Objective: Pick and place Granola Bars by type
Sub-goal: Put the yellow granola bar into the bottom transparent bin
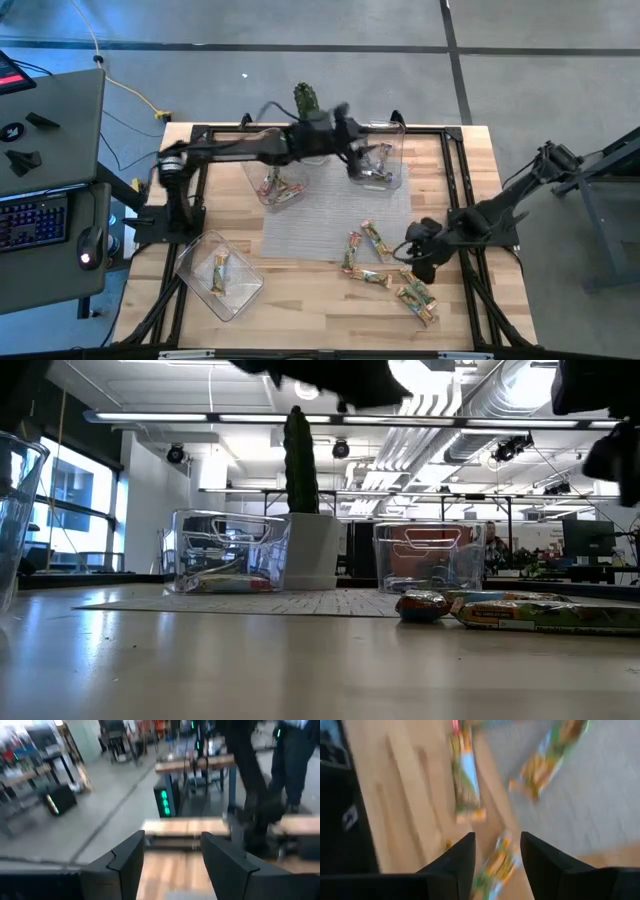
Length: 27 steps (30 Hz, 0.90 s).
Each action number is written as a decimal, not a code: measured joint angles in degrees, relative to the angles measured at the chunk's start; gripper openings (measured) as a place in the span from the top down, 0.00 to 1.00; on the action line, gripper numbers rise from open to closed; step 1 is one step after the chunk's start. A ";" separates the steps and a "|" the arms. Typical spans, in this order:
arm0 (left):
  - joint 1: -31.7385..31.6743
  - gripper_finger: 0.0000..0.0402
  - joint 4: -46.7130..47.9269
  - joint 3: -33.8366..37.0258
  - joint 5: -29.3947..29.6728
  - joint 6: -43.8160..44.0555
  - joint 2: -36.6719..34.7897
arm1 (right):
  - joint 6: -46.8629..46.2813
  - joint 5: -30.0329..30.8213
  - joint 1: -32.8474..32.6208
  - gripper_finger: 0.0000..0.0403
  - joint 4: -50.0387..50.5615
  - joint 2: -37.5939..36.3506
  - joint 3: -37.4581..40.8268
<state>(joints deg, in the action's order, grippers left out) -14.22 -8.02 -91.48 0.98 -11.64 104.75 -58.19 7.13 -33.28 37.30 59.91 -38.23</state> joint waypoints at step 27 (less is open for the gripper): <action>0.00 0.53 29.74 0.02 1.61 -1.84 -26.71 | -4.65 -14.54 -2.51 0.62 20.98 36.51 -21.71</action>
<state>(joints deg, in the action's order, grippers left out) -14.22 21.71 -91.46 2.59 -13.47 78.04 -62.84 -7.40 -35.79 58.29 96.42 -59.94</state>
